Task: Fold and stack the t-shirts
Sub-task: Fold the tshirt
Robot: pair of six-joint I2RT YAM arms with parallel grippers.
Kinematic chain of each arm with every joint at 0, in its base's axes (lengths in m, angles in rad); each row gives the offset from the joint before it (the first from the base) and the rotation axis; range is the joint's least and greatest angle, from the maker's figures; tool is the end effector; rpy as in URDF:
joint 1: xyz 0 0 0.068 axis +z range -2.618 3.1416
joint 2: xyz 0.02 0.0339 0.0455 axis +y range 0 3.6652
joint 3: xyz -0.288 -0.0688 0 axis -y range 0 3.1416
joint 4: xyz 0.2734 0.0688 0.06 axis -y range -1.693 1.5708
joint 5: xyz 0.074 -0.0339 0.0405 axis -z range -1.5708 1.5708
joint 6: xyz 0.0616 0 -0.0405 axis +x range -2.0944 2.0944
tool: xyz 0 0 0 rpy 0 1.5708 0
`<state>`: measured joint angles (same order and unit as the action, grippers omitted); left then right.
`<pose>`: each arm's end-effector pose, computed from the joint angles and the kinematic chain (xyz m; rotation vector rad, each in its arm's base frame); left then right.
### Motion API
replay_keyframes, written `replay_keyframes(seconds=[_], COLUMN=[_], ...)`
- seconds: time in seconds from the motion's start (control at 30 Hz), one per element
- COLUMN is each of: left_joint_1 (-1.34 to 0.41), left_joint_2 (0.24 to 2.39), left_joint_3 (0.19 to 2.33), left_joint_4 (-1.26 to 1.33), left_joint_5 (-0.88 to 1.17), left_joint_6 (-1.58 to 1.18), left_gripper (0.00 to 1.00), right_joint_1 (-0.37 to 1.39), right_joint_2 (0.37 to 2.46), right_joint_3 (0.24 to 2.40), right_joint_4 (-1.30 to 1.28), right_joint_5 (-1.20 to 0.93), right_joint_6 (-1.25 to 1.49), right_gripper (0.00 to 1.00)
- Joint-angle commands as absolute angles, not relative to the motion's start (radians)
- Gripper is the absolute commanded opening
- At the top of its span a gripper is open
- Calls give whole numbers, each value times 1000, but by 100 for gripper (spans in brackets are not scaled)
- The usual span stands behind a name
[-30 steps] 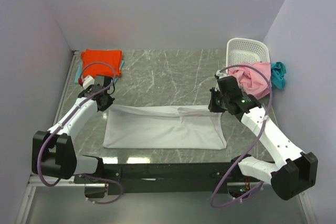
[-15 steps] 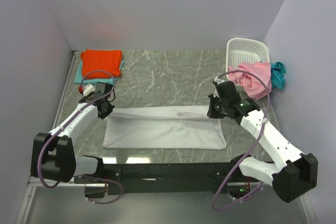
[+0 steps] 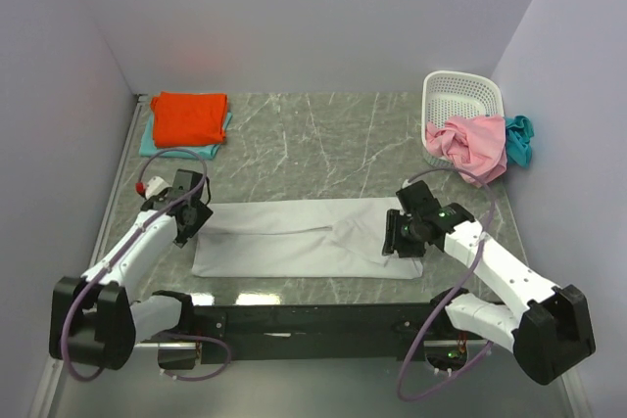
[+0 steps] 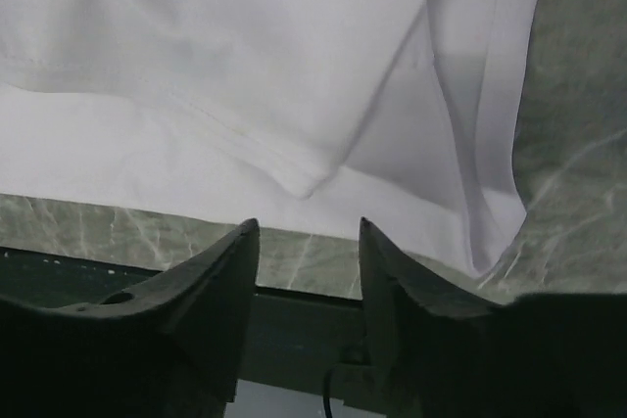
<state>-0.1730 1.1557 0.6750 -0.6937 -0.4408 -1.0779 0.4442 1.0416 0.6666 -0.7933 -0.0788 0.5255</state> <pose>0.2253 -0.0127 0.1842 -1.2244 2.2552 0.1642 0.1821 0.0921 0.1932 0.0913 2.7978 0.3638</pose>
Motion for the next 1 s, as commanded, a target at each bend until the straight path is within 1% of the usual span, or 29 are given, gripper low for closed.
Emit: replay_keyframes(seconds=[0.0, 0.07, 0.1, 0.13, 0.23, 0.27, 0.37, 0.4, 0.47, 0.5, 0.6, 0.73, 0.97], left_joint_1=[-176, -176, -176, -176, -176, -176, -176, -176, -176, -178, -190, -202, -218], left_joint_2=[1054, 1026, 1011, 1005, 1020, 1031, 1086, 1123, 1159, 1198, 1282, 1362, 1400], left_joint_3=[726, 750, 759, 775, 804, 822, 838, 838, 830, 831, 828, 787, 706], left_joint_4=[-720, -697, -687, -678, -608, -586, -491, -464, -382, -356, -299, -295, -235], left_joint_5=[-450, -428, -420, -414, -339, -268, -154, -71, 12, 117, 189, 180, 213], left_joint_6=[-1097, -1086, -1078, -1056, -980, -959, -891, -861, -822, -781, -769, -775, -795], left_gripper=[78, 94, 100, 99, 99, 100, 100, 99, 100, 99, 99, 99, 99], right_joint_1=[453, 453, 453, 451, 451, 451, 453, 451, 453, 453, 451, 427, 347], right_joint_2=[988, 976, 973, 968, 966, 983, 1023, 1031, 1070, 1086, 1141, 1209, 1446], right_joint_3=[686, 722, 735, 751, 767, 773, 758, 747, 720, 715, 701, 698, 727], right_joint_4=[-819, -833, -834, -827, -779, -763, -695, -675, -629, -617, -574, -514, -427], right_joint_5=[-75, -54, -48, -49, -75, -83, -121, -135, -167, -182, -192, -204, -285], right_joint_6=[542, 532, 528, 525, 528, 547, 604, 620, 655, 664, 692, 710, 649], right_gripper=[58, 62, 63, 63, 70, 72, 77, 80, 87, 88, 89, 90, 90])
